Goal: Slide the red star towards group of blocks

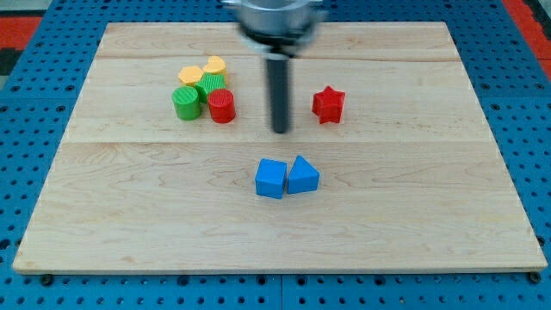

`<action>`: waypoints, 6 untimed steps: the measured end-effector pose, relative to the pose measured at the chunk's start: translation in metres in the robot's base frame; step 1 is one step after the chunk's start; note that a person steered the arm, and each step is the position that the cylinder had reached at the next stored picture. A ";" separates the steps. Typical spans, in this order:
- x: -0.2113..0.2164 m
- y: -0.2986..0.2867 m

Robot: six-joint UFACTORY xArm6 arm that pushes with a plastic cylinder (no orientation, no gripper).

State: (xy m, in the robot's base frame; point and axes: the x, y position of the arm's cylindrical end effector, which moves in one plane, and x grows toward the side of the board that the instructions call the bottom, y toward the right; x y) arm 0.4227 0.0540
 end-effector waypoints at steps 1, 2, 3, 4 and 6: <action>-0.022 0.083; -0.046 0.070; -0.037 -0.013; -0.042 -0.074; -0.133 -0.063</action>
